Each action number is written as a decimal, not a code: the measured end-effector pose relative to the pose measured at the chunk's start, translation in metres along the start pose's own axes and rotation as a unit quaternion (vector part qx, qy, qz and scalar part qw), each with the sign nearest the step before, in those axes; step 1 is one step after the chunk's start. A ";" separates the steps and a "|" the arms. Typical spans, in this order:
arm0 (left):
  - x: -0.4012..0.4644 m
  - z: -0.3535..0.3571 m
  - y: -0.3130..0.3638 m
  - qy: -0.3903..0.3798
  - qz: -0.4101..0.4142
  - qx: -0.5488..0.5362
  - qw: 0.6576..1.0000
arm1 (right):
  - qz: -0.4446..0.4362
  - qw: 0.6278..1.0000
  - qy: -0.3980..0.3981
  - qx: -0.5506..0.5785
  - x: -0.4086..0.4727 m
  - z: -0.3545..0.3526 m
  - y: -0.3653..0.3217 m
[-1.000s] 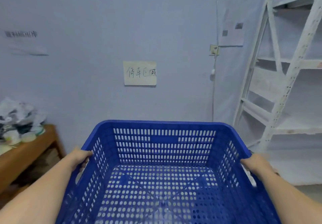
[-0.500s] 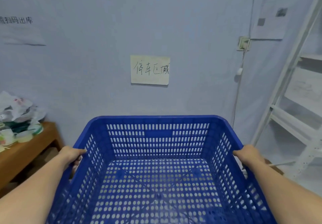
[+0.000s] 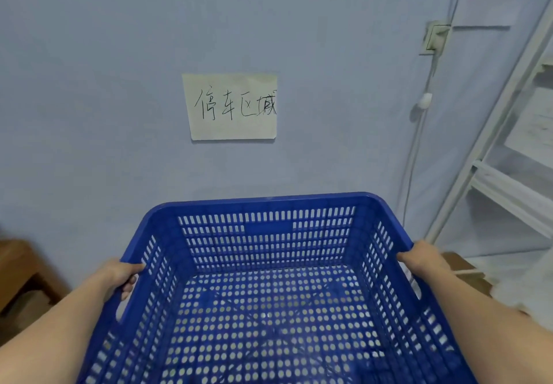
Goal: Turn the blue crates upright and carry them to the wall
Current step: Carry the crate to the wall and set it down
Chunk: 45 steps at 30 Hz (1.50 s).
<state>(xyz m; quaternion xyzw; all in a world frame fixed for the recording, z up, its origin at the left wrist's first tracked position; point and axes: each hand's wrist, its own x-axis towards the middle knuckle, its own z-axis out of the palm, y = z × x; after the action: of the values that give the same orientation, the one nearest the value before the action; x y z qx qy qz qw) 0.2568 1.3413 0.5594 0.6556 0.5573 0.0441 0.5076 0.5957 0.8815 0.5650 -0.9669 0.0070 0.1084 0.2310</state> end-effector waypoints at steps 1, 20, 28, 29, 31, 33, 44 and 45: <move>0.012 0.004 0.004 0.007 0.000 -0.003 1.000 | 0.002 1.000 -0.007 0.000 0.009 0.005 -0.003; 0.153 0.142 -0.055 0.070 -0.133 -0.040 0.988 | 0.061 0.991 -0.113 0.036 0.178 0.158 0.014; 0.244 0.184 -0.140 0.058 -0.176 -0.020 0.982 | 0.123 0.980 -0.158 0.003 0.200 0.269 0.030; 0.253 0.188 -0.153 0.059 -0.185 -0.015 0.981 | 0.134 0.977 -0.167 -0.004 0.202 0.285 0.036; 0.273 0.199 -0.181 0.062 -0.188 0.004 0.980 | 0.148 0.971 -0.186 -0.030 0.205 0.319 0.050; 0.293 0.211 -0.210 0.061 -0.176 0.027 0.982 | 0.162 0.966 -0.195 -0.045 0.208 0.356 0.067; 0.397 0.293 -0.309 0.047 -0.198 0.088 0.975 | 0.209 0.954 -0.211 -0.030 0.242 0.519 0.138; 0.407 0.299 -0.314 0.048 -0.199 0.094 0.974 | 0.211 0.954 -0.211 -0.028 0.248 0.530 0.140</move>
<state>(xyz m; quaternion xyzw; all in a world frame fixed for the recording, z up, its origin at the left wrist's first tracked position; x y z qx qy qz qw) 0.3808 1.4294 -0.0155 0.5737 0.7016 -0.0792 0.4151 0.7195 1.0028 -0.0111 -0.9044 0.1585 0.3566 0.1723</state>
